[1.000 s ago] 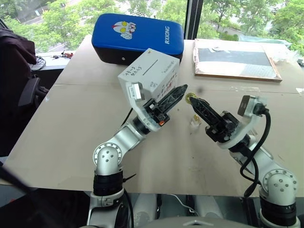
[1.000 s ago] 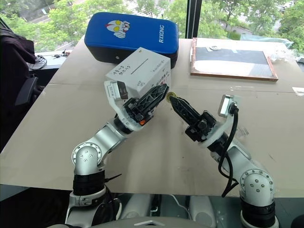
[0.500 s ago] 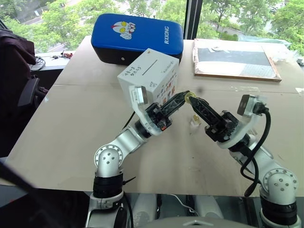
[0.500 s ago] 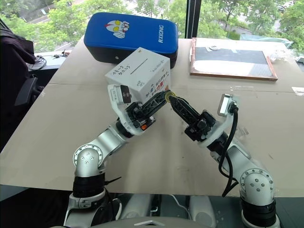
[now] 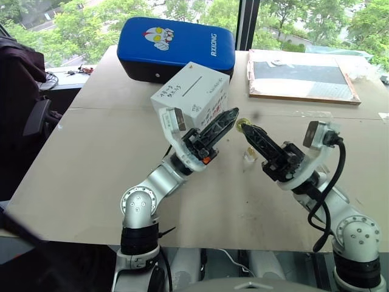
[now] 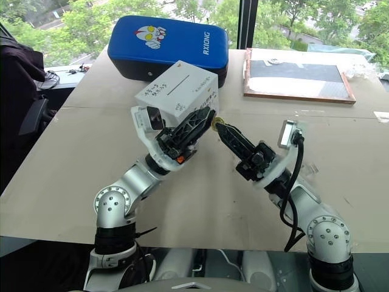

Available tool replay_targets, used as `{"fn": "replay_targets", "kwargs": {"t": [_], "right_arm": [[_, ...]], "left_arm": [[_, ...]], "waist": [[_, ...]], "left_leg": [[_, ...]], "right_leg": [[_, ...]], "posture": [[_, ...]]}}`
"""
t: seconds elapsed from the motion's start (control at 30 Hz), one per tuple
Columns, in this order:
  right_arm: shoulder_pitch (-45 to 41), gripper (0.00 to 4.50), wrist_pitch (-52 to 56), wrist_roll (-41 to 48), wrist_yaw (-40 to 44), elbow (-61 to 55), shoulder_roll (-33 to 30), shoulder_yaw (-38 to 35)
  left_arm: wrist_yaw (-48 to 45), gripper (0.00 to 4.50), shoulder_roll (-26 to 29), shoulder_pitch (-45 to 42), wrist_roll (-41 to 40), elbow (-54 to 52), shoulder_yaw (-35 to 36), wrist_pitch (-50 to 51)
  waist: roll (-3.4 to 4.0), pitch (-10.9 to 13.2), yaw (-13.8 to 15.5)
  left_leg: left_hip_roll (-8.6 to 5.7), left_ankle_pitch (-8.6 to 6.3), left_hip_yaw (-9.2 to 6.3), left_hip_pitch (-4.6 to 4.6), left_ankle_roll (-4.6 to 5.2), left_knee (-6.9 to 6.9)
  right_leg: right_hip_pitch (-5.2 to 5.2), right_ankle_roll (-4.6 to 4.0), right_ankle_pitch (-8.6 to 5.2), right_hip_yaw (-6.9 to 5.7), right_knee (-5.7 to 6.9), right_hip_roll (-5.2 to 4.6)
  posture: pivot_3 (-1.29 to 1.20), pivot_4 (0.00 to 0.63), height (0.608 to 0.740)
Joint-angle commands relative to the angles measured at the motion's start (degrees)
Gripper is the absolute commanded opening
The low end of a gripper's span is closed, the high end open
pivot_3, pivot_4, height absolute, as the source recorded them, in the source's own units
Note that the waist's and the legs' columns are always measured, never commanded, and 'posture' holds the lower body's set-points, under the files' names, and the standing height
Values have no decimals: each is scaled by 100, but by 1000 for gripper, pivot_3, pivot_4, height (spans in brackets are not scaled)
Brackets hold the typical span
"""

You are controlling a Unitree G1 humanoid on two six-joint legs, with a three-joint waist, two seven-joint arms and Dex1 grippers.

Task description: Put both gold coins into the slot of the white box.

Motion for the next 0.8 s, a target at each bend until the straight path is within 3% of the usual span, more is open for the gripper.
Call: {"fn": "replay_targets", "kwargs": {"t": [0.03,0.23,0.33,0.43,0.8], "right_arm": [[-115,0,21,112,98,-240,-67,82],[-168,0,36,134,130,-260,-122,155],[-194,0,18,132,120,-256,-118,186],[-208,0,13,131,117,-251,-115,202],[-262,0,-13,91,109,-187,-88,197]], "left_arm": [[-26,2149,-16,-45,-136,-264,-60,-15],[-6,2149,19,-44,-187,-296,-109,34],[-2,1357,32,-31,-190,-324,-166,68],[1,20,46,-21,-224,-347,-205,80],[113,20,100,-37,-267,-292,-276,73]], "waist": [[0,0,0],[-1,0,0],[-1,1,0],[-2,1,-2],[-4,3,0]], "left_leg": [[0,0,0,0,0,0],[0,0,0,0,0,-1],[0,0,0,-1,0,-2],[0,0,-1,-2,0,-2],[0,0,-1,-3,0,-5]], "right_leg": [[0,0,0,0,-1,0],[0,0,0,0,-1,0],[0,0,0,-1,-3,0],[0,0,0,-1,-5,0],[-1,0,0,-1,-9,0]], "posture": [[0,150,740],[0,150,740],[0,150,740],[0,150,740],[0,150,740]]}}
